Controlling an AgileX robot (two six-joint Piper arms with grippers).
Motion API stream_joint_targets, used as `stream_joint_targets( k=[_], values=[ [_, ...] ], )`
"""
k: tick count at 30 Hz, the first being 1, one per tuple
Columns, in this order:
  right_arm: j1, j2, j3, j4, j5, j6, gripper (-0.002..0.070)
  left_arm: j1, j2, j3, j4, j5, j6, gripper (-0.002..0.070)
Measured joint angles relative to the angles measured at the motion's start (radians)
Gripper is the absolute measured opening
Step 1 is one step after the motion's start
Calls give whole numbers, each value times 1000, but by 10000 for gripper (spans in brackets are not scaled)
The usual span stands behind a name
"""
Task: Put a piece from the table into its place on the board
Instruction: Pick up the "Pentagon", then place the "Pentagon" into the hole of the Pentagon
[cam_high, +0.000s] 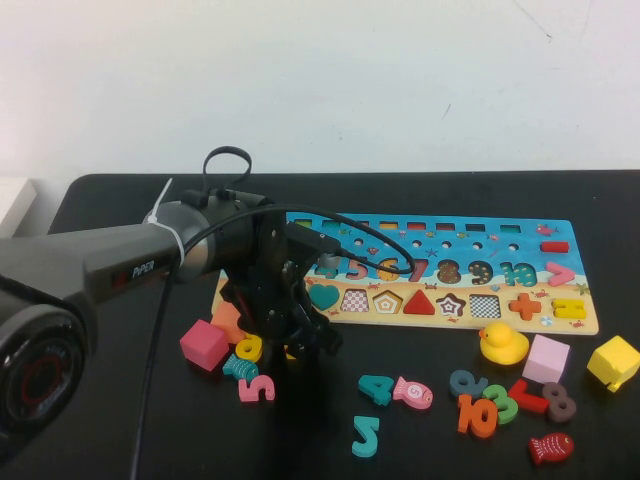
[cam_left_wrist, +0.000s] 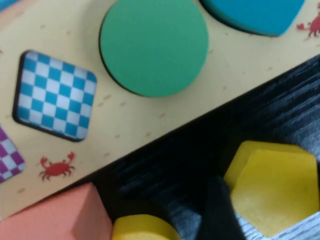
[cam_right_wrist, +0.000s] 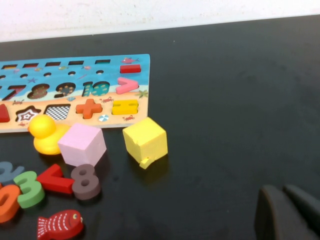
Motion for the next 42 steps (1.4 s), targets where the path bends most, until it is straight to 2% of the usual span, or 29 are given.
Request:
stream_joint_targets(
  k=[3,4,27,37,42],
  values=[
    [0,0,0,0,0,0,18,0,0,0,0,5,0,324],
    [0,0,0,0,0,0,19,0,0,-2,0,7,0,321],
    [0,0,0,0,0,0,19,0,11,-97,0,58,10,335],
    [0,0,0,0,0,0,19,-20,13,-226,-74,100,30,325],
    [0,0,0,0,0,0,19,-29,32,-322,-164,102,78,325]
  ],
)
